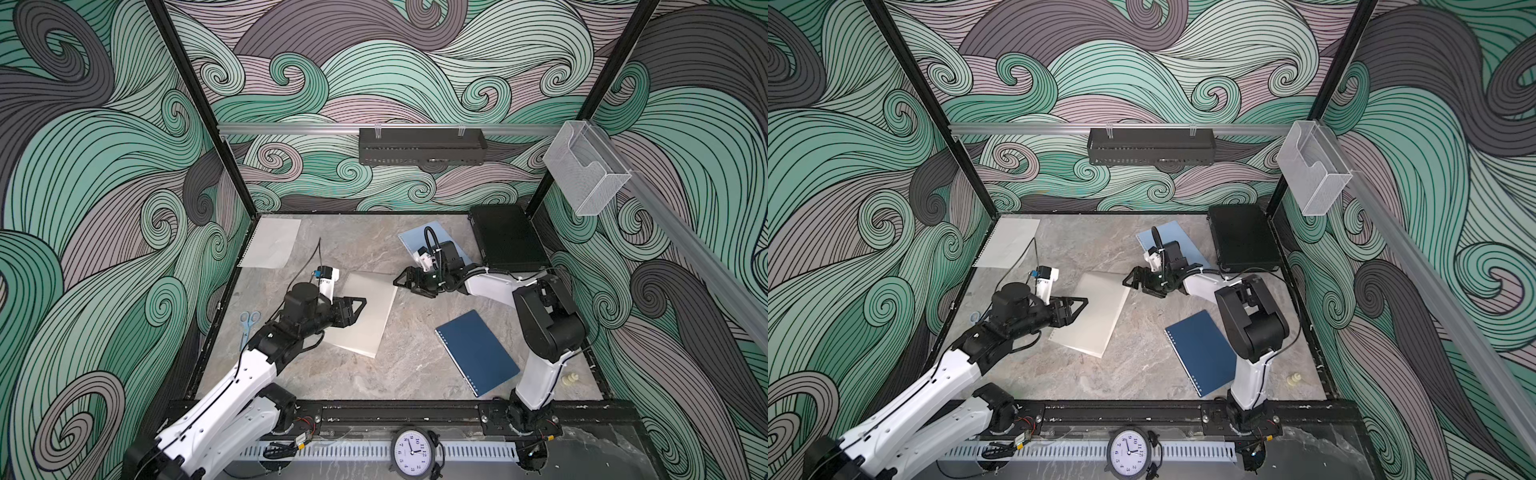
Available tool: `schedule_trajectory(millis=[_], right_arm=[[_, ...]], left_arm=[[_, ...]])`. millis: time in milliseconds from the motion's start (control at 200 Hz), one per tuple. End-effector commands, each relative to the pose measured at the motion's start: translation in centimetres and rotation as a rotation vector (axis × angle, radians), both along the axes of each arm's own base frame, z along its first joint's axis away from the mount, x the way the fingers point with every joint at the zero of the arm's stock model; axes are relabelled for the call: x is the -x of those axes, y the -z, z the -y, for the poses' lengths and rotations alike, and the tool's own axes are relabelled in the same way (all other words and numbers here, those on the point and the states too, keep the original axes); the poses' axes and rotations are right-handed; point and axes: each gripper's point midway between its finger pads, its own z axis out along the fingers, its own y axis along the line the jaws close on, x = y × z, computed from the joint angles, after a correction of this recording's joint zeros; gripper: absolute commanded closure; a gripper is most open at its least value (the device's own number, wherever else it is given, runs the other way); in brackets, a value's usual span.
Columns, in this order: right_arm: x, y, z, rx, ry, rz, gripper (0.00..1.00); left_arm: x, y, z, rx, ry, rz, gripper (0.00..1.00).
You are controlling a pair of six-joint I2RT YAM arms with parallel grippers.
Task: Tear off pages from different notebooks
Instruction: Close the notebook at the center of the board.
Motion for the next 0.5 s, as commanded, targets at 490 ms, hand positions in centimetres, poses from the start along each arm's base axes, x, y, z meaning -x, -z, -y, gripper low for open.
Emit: schedule_trajectory(millis=[490], right_arm=[[2.5,-2.1,5.8,0.109,0.055,0.061,0.08]], left_arm=[[-5.1,8.2,5.3,-0.664,-0.001,-0.334,0.36]])
